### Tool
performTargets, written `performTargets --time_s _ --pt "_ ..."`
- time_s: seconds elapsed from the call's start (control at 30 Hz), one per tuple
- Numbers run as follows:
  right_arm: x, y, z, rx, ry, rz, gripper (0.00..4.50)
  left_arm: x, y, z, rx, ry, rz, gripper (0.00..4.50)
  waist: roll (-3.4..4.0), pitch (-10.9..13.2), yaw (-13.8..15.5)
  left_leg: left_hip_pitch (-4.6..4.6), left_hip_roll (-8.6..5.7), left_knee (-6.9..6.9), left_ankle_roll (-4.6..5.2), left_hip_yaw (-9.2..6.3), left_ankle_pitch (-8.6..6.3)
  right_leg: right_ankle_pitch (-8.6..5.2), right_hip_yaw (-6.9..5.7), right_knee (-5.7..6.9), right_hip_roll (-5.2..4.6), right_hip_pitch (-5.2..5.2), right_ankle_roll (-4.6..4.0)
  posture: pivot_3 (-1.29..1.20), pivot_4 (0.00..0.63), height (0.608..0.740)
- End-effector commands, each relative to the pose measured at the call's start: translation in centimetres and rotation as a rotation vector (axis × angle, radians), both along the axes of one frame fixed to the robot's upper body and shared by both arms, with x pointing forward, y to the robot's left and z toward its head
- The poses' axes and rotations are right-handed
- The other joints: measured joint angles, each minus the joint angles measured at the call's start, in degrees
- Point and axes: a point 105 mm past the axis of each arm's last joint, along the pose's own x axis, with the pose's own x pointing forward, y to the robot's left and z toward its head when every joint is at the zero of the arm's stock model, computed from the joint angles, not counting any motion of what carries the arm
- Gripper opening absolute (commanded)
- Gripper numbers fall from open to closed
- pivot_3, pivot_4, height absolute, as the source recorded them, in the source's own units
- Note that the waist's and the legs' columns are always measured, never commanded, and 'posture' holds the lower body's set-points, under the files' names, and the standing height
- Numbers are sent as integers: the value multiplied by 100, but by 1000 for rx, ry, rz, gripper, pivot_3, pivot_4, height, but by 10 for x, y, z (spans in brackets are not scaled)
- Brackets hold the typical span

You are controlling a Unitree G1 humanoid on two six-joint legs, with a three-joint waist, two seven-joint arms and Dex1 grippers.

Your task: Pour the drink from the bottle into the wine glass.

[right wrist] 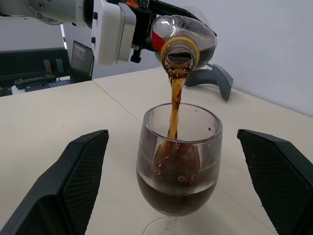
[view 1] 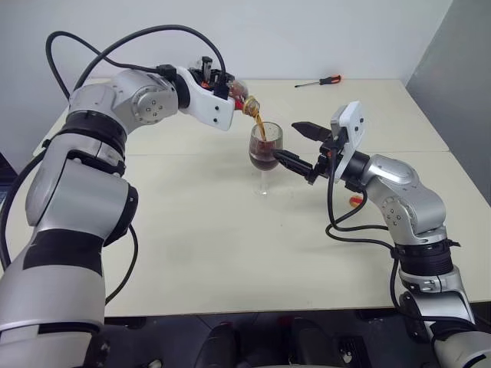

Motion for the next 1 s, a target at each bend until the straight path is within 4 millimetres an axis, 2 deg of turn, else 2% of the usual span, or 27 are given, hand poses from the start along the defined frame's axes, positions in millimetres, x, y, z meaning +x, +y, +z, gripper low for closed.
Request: performTargets --time_s 0.03,0.2,0.4,0.53,0.6,0.83,1.0 --pt "-4 -1 12 3 -61 3 4500 -5 -4 28 -28 -78 -20 853 0 0 0 0 0 0 0 0 0 0 0 0 0 0 0 0 150 740" --pt "-3 -2 13 4 -62 0 4500 -4 -5 29 -48 -69 -19 853 0 0 -1 0 0 0 0 1 0 0 0 1 0 0 0 0 150 740" --pt "-2 -2 12 3 -59 -2 4500 -3 -3 20 -106 -2 -12 853 0 0 0 0 0 1 0 1 0 0 0 2 0 0 0 0 150 740" --pt "-2 -2 12 4 -55 -2 4500 -2 -3 15 -183 91 -4 853 0 0 -2 0 0 1 0 1 0 0 -1 2 0 0 0 0 150 740" --pt "-2 -3 12 4 -53 -3 4500 -1 -5 16 -283 163 -8 853 0 0 -3 0 0 2 0 1 0 0 -1 1 0 0 0 0 150 740" --pt "-2 -3 11 6 -49 -3 4500 -2 -8 27 -453 278 -28 853 0 0 -22 1 1 5 -1 1 1 0 -2 6 0 0 0 0 150 740" --pt "-5 -1 11 10 -48 10 4500 -3 -3 43 -661 347 -60 853 0 0 -46 0 1 7 -1 0 1 0 -2 8 0 -1 0 0 150 740"
